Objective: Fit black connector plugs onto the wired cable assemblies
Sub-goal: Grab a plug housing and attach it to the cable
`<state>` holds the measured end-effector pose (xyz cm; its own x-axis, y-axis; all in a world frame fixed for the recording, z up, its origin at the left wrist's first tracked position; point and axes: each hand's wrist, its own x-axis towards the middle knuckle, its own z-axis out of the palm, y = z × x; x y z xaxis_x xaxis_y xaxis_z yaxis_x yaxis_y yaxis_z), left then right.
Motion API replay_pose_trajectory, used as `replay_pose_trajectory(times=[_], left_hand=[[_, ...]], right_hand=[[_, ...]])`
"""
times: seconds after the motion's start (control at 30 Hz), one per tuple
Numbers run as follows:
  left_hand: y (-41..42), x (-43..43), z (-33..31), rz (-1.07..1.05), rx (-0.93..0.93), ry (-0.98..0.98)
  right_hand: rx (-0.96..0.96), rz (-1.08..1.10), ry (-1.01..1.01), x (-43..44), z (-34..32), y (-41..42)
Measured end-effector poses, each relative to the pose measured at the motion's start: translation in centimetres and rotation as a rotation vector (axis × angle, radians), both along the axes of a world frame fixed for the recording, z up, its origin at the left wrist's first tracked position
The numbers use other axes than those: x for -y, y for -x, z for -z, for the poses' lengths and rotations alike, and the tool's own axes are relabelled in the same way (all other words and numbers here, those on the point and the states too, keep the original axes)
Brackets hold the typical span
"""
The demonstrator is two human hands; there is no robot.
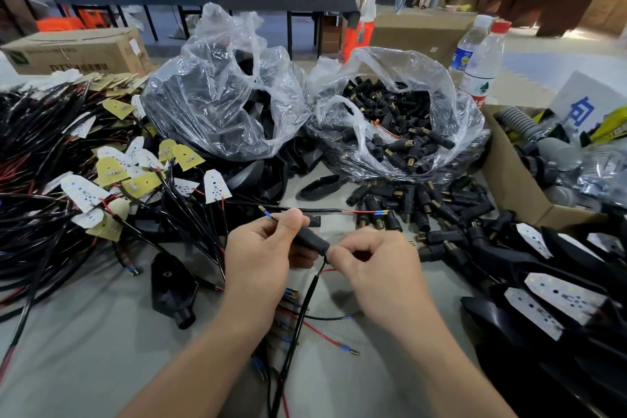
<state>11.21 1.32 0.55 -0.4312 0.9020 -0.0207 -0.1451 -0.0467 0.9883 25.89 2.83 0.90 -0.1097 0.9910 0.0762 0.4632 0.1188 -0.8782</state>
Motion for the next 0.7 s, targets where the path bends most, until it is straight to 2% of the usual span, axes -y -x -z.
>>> replay_pose_trajectory(times=[0.23, 0.5, 0.63, 0.7], left_hand=[[0.3, -0.2, -0.5, -0.014, 0.165, 0.022], [-0.2, 0.3, -0.6, 0.03, 0.063, -0.02], [-0.1, 0.2, -0.8, -0.015, 0.102, -0.014], [0.0, 0.1, -0.7, -0.025, 0.124, -0.008]], right_hand=[[-0.251, -0.031, 0.144, 0.2, -1.2, -0.7], [-0.37, -0.007, 0.068, 0.9, -1.1, 0.3], [-0.464, -0.007, 0.1, 0.7, -1.4, 0.0], [-0.42, -0.012, 0.142, 0.5, -1.3, -0.5]])
